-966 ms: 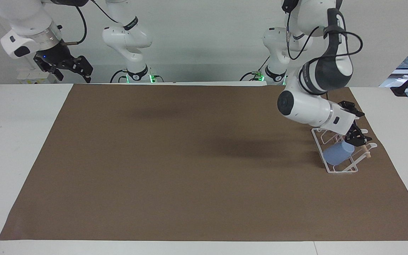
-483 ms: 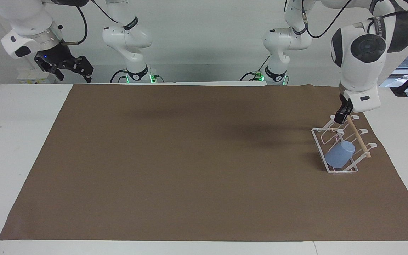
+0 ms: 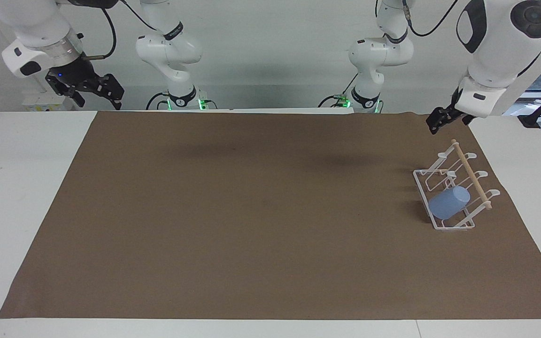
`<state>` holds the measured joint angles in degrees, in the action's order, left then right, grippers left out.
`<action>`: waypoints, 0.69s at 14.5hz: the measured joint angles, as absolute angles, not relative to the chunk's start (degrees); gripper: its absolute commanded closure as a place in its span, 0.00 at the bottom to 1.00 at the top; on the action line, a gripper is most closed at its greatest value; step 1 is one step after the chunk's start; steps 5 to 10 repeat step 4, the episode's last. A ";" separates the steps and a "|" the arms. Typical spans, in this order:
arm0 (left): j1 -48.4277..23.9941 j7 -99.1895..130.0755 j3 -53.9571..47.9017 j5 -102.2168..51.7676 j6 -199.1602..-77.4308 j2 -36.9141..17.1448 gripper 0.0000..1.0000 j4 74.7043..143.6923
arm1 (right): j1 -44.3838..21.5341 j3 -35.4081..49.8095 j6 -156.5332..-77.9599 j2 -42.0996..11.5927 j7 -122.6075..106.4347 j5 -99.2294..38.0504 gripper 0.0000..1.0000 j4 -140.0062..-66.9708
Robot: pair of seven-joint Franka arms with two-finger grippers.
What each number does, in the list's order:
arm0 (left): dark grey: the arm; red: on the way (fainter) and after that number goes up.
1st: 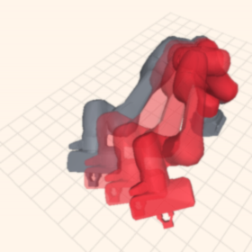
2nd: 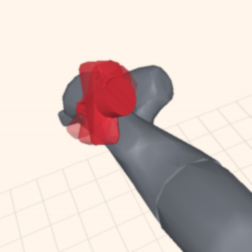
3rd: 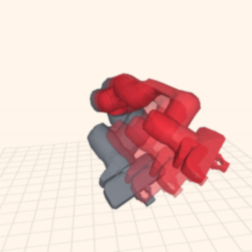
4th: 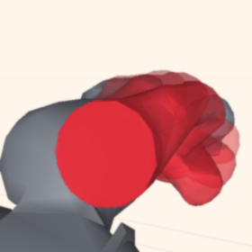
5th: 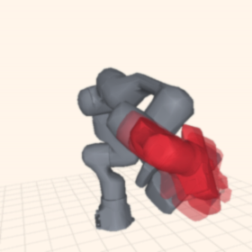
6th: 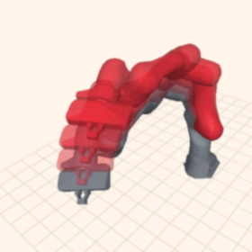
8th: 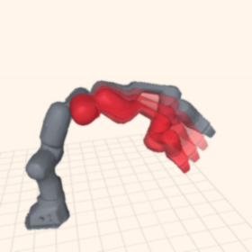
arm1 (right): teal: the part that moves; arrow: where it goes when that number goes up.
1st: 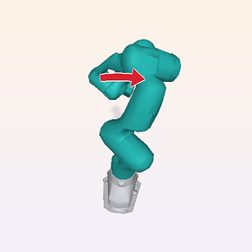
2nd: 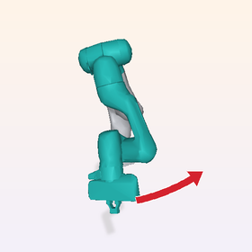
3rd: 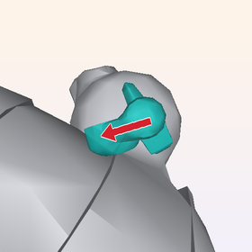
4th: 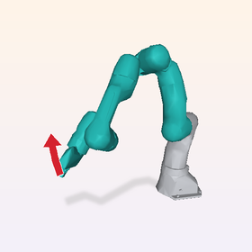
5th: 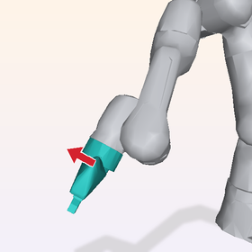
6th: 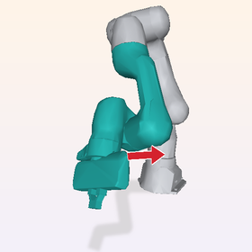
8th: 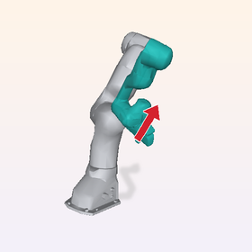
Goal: Hang cup on cup holder
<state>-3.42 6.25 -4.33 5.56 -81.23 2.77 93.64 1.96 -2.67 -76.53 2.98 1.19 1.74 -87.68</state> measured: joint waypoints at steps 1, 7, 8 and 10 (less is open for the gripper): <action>-3.29 4.14 -4.12 2.78 -80.63 2.76 0.00 92.69 | 1.96 -2.67 -76.53 2.98 1.19 1.74 0.01 -87.68; -1.64 1.50 -3.42 -2.59 -79.61 2.05 0.00 89.47 | 1.96 -2.67 -76.53 2.98 1.19 1.74 0.01 -87.68; -1.64 1.50 -3.42 -2.59 -79.61 2.05 0.00 89.47 | 1.96 -2.67 -76.53 2.98 1.19 1.74 0.01 -87.68; -1.64 1.50 -3.42 -2.59 -79.61 2.05 0.00 89.47 | 1.96 -2.67 -76.53 2.98 1.19 1.74 0.01 -87.68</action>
